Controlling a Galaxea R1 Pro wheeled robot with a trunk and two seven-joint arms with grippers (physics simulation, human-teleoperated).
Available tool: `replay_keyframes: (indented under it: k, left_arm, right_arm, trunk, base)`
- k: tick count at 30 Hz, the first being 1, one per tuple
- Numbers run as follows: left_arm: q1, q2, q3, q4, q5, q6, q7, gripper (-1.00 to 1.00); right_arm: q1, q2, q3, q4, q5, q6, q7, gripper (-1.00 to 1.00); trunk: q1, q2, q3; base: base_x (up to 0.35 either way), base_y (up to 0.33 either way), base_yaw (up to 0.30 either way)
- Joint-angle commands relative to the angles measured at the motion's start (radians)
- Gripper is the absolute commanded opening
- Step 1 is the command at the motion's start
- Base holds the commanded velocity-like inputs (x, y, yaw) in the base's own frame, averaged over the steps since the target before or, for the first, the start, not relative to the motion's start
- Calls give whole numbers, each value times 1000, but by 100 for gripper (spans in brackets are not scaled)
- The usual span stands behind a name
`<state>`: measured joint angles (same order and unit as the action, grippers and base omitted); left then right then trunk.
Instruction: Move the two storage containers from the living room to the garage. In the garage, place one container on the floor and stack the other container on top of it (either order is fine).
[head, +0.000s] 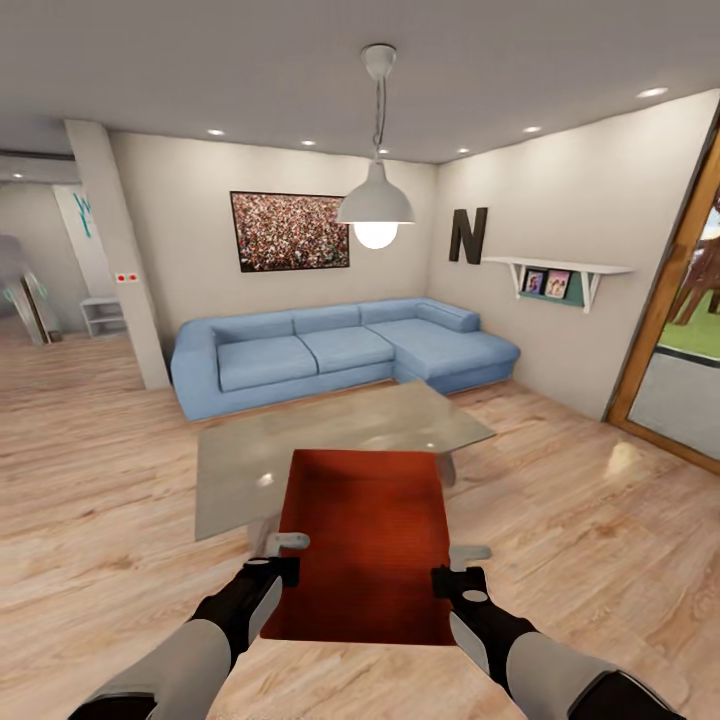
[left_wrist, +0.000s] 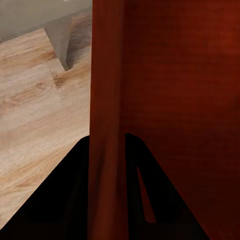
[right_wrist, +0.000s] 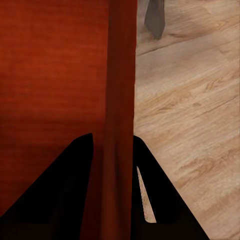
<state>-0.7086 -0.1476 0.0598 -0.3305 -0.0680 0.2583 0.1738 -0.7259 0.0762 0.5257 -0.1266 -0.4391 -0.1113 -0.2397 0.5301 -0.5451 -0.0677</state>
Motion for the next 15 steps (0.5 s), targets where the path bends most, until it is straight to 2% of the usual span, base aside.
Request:
replay_keyframes:
  k: [1, 15]
  left_arm:
    - [0, -3, 15, 2, -9, 7, 4, -100]
    - [0, -3, 16, 2, -9, 6, 4, -100]
  right_arm:
    - [-1, 1, 4, -19, 3, -13, -30, -100]
    - [-1, 1, 4, -19, 3, -13, -30, -100]
  trunk:
    - [0, -2, -2]
    - [0, -2, -2]
  base:
    - [0, 0, 270]
    - [0, 0, 270]
